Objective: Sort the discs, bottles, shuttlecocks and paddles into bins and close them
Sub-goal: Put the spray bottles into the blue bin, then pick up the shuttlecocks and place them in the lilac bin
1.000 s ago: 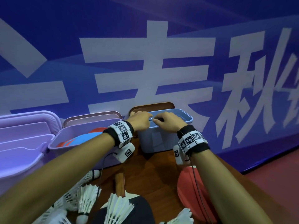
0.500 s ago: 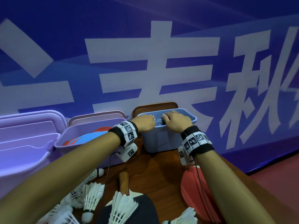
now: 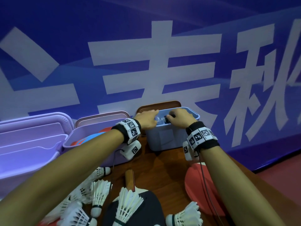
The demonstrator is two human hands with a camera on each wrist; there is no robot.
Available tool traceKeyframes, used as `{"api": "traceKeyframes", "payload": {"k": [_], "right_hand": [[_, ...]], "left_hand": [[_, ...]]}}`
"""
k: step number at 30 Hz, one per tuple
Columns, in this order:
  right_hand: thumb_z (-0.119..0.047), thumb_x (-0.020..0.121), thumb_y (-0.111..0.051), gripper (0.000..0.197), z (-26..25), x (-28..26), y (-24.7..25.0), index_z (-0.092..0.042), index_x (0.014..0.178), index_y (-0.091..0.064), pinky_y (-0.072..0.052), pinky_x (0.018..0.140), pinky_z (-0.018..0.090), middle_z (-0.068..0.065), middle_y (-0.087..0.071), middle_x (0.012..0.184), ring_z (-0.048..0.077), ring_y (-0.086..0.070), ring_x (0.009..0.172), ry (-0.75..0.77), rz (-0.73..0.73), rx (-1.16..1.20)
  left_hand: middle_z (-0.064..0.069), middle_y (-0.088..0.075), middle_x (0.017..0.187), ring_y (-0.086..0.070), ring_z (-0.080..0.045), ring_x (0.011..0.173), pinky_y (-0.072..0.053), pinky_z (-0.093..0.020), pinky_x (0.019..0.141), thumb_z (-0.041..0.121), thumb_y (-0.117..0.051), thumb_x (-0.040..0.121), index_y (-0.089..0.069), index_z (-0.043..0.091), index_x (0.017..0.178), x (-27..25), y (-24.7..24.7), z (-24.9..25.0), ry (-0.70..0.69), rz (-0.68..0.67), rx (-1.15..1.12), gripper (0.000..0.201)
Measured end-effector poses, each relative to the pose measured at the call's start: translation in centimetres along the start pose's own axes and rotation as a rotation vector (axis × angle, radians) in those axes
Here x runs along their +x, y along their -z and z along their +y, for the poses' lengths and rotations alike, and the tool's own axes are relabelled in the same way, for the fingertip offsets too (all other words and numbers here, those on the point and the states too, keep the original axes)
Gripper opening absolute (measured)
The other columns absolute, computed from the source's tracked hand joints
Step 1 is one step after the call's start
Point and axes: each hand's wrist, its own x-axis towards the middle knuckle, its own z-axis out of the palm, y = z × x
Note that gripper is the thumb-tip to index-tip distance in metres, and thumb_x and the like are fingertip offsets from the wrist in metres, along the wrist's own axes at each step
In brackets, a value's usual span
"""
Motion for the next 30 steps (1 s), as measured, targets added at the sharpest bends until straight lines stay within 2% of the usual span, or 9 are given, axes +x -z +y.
{"api": "traceKeyframes", "payload": {"k": [4, 7, 12, 16, 19, 22, 25, 28, 30], "right_hand": [[-0.036, 0.098, -0.053, 0.039, -1.0, -1.1, 3.3, -0.010, 0.127, -0.061, -0.048, 0.094, 0.037, 0.011, -0.061, 0.128, 0.027, -0.058, 0.114, 0.047, -0.055, -0.005], [-0.039, 0.098, -0.052, 0.041, -2.8, -2.9, 5.8, -0.017, 0.131, -0.059, -0.044, 0.089, 0.034, 0.006, -0.058, 0.136, 0.024, -0.056, 0.118, 0.104, -0.119, -0.060], [-0.051, 0.096, -0.052, 0.046, -7.2, -8.3, 7.2, -0.022, 0.132, -0.059, -0.048, 0.097, 0.037, 0.002, -0.061, 0.132, 0.019, -0.058, 0.114, 0.207, -0.241, -0.109], [-0.048, 0.097, -0.051, 0.043, -11.1, -14.8, 7.2, -0.025, 0.133, -0.058, -0.044, 0.097, 0.034, -0.002, -0.059, 0.134, 0.017, -0.055, 0.117, 0.300, -0.366, -0.163], [-0.052, 0.097, -0.052, 0.046, -13.4, -19.4, 6.6, -0.029, 0.137, -0.053, -0.044, 0.096, 0.033, -0.007, -0.056, 0.135, 0.013, -0.053, 0.120, 0.358, -0.508, -0.180], [-0.058, 0.092, -0.056, 0.055, -15.1, -23.4, 6.3, -0.033, 0.141, -0.049, -0.042, 0.094, 0.029, -0.012, -0.054, 0.139, 0.011, -0.053, 0.122, 0.393, -0.568, -0.150], [-0.059, 0.088, -0.061, 0.059, -15.8, -26.6, 5.7, -0.033, 0.140, -0.049, -0.044, 0.093, 0.028, -0.010, -0.056, 0.137, 0.011, -0.055, 0.119, 0.416, -0.606, -0.126], [-0.062, 0.082, -0.066, 0.064, -15.2, -28.7, 5.0, -0.038, 0.138, -0.048, -0.048, 0.096, 0.031, -0.013, -0.053, 0.139, 0.010, -0.055, 0.118, 0.369, -0.644, -0.111], [-0.056, 0.085, -0.068, 0.060, -14.5, -29.5, 4.7, -0.037, 0.138, -0.049, -0.047, 0.090, 0.030, -0.014, -0.053, 0.135, 0.009, -0.053, 0.111, 0.317, -0.649, -0.129]], "left_hand": [[-0.005, -0.044, 0.156, -0.043, -0.026, 0.141, -0.038, -0.043, 0.114, 0.023, -0.051, 0.097, -0.038, 0.018, 0.153, -2.4, 2.2, 0.6, -0.047, 0.231, -0.134, 0.058], [-0.006, -0.057, 0.144, -0.054, -0.027, 0.130, -0.047, -0.045, 0.105, 0.022, -0.049, 0.093, -0.052, 0.019, 0.141, -6.0, 4.6, 1.1, -0.070, 0.307, -0.146, 0.049], [-0.001, -0.070, 0.106, -0.065, -0.025, 0.095, -0.057, -0.042, 0.081, 0.030, -0.050, 0.084, -0.065, 0.021, 0.111, -13.3, 7.9, 1.3, -0.084, 0.298, -0.079, 0.031], [0.003, -0.068, 0.097, -0.062, -0.020, 0.090, -0.052, -0.037, 0.071, 0.034, -0.057, 0.089, -0.064, 0.022, 0.099, -19.1, 9.0, 1.0, -0.085, 0.276, -0.025, 0.017], [0.004, -0.065, 0.086, -0.060, -0.018, 0.080, -0.053, -0.037, 0.068, 0.034, -0.060, 0.088, -0.065, 0.020, 0.090, -23.6, 8.9, 0.5, -0.103, 0.200, -0.022, 0.015], [-0.002, -0.066, 0.076, -0.057, -0.017, 0.070, -0.050, -0.034, 0.063, 0.038, -0.060, 0.086, -0.065, 0.013, 0.080, -27.3, 7.6, -0.4, -0.096, 0.075, 0.013, 0.027], [0.004, -0.073, 0.093, -0.066, -0.016, 0.084, -0.053, -0.032, 0.076, 0.045, -0.066, 0.087, -0.072, 0.019, 0.097, -30.8, 6.2, -0.9, -0.172, -0.096, -0.012, 0.028], [0.006, -0.070, 0.110, -0.062, -0.014, 0.099, -0.050, -0.030, 0.084, 0.040, -0.074, 0.087, -0.068, 0.020, 0.115, -33.1, 4.1, -1.3, -0.233, -0.310, 0.037, 0.035], [0.007, -0.067, 0.113, -0.060, -0.001, 0.095, -0.050, -0.023, 0.081, 0.033, -0.076, 0.086, -0.064, 0.019, 0.123, -33.9, 2.7, -1.4, -0.242, -0.380, 0.068, 0.041]]}}
